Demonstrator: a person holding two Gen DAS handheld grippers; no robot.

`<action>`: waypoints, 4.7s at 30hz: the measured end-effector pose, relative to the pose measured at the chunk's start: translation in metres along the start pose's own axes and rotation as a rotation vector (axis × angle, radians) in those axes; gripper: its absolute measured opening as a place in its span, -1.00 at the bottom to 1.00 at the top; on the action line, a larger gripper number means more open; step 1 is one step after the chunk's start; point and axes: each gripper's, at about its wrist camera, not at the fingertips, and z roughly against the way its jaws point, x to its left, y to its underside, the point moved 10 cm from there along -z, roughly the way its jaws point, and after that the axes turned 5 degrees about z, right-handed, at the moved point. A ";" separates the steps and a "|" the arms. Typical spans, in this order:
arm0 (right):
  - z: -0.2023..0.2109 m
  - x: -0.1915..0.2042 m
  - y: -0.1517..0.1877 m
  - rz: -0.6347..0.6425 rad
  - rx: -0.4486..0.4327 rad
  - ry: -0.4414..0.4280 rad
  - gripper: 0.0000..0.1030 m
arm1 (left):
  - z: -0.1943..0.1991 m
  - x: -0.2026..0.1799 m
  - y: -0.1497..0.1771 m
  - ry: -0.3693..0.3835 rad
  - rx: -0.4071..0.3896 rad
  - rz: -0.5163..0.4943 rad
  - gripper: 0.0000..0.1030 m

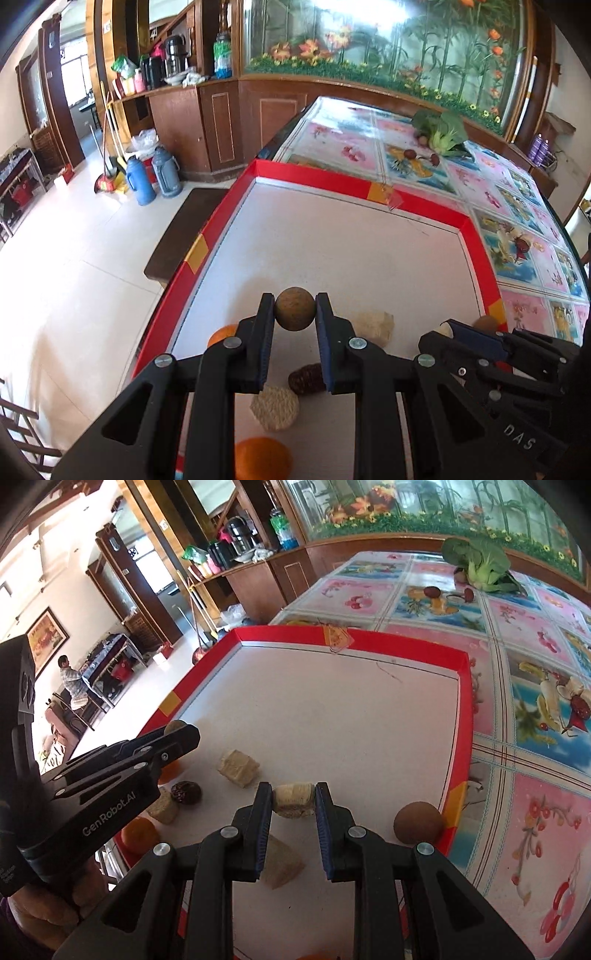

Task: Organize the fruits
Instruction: 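Carry the kiwi and cube over the tray and open both grippers, then move both open grippers from the tray back to the fruit pile, then grasp a dark red date with the left gripper while the right grasps a beige cube, then carry the date and cube toward the tray with both grippers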

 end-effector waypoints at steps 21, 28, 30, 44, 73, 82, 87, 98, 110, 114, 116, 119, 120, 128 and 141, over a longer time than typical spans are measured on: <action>0.013 -0.007 -0.005 0.021 -0.025 -0.011 -0.33 | -0.011 -0.010 0.001 -0.062 0.067 -0.066 0.23; 0.064 -0.044 -0.019 -0.015 -0.182 -0.028 -0.15 | 0.009 -0.022 -0.002 -0.050 0.022 -0.042 0.44; 0.073 -0.064 -0.019 -0.051 -0.198 -0.010 -0.15 | 0.017 -0.034 -0.003 -0.040 -0.001 -0.070 0.44; 0.117 -0.248 -0.014 -0.337 -0.279 0.181 -0.15 | 0.038 -0.155 0.005 0.085 -0.044 -0.315 0.68; 0.104 -0.319 0.010 -0.598 -0.081 -0.044 -0.61 | -0.032 -0.306 -0.003 0.160 -0.059 -0.454 0.68; 0.109 -0.319 0.014 -0.599 -0.060 -0.025 -0.62 | -0.066 -0.355 -0.001 0.181 -0.042 -0.564 0.42; 0.108 -0.323 0.013 -0.623 -0.062 -0.045 -0.62 | -0.091 -0.361 0.000 0.202 0.028 -0.543 0.05; 0.106 -0.322 0.010 -0.598 -0.067 -0.023 -0.62 | -0.090 -0.373 0.009 0.298 0.072 -0.519 -0.59; 0.103 -0.294 -0.004 -0.460 -0.101 -0.019 -0.67 | -0.034 -0.339 0.009 0.259 -0.024 -0.437 -0.59; 0.097 -0.274 -0.007 -0.373 -0.098 0.008 -0.68 | -0.002 -0.312 0.005 0.214 -0.100 -0.409 -0.59; 0.094 -0.266 -0.008 -0.330 -0.102 0.032 -0.68 | 0.013 -0.295 0.002 0.190 -0.134 -0.388 -0.59; 0.091 -0.252 -0.009 -0.292 -0.116 0.041 -0.68 | 0.030 -0.270 -0.002 0.148 -0.181 -0.362 -0.59; 0.091 -0.246 -0.008 -0.288 -0.123 0.034 -0.68 | 0.033 -0.263 -0.003 0.139 -0.188 -0.354 -0.59; 0.101 -0.175 -0.012 -0.196 -0.222 -0.036 -0.68 | 0.055 -0.211 -0.007 0.091 -0.245 -0.309 -0.59; 0.081 -0.073 -0.018 -0.102 -0.231 -0.126 -0.68 | 0.064 -0.135 -0.005 0.061 -0.261 -0.199 -0.59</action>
